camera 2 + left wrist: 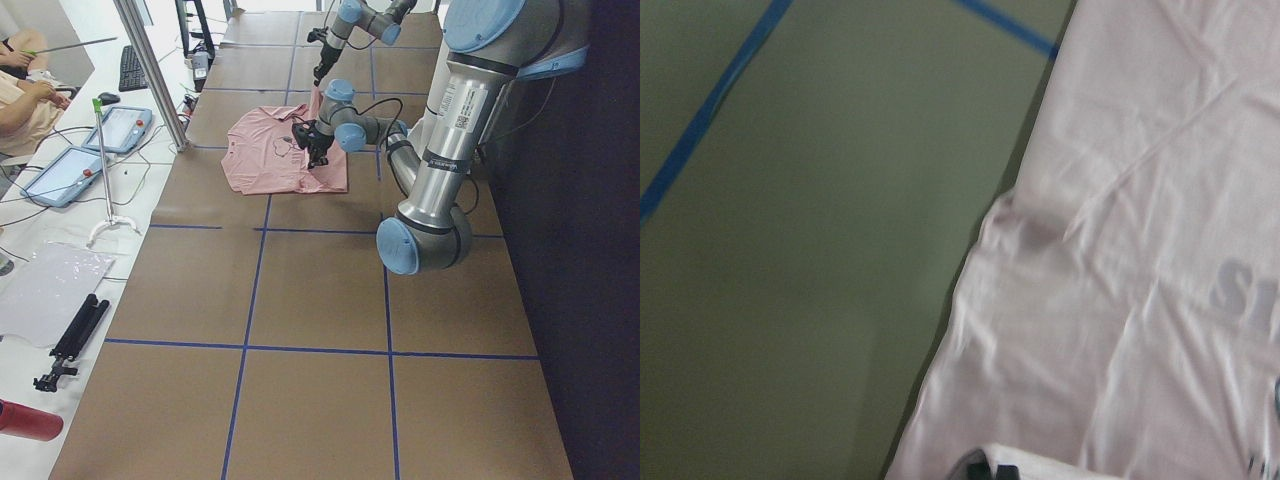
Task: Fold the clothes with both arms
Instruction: 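Lift the hem with both grippers and fold it toward the collar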
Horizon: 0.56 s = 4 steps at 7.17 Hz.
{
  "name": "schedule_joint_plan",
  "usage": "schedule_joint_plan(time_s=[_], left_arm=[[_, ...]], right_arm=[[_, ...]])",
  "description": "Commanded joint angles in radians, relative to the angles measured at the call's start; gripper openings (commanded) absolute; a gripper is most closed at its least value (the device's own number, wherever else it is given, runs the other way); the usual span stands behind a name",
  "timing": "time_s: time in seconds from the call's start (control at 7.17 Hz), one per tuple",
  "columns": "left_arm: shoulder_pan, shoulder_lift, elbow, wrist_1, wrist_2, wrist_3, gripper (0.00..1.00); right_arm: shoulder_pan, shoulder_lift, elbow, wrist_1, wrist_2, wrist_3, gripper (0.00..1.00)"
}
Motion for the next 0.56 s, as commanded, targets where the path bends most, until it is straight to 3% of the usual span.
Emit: schedule_joint_plan(time_s=[0.0,0.28,0.42], left_arm=[[-0.097,-0.059,0.077,-0.065,0.0,0.019,0.0],[-0.158,-0.162,0.175,-0.061,0.01,0.074,0.0],[-0.161,-0.162,0.189,-0.06,0.055,0.091,0.0]], right_arm=[[0.154,0.129,-0.134,-0.042,0.048,-0.155,0.0],[0.209,0.305,-0.379,-0.033,0.049,-0.234,0.0],[0.214,0.378,-0.491,-0.026,0.049,-0.239,0.0]])
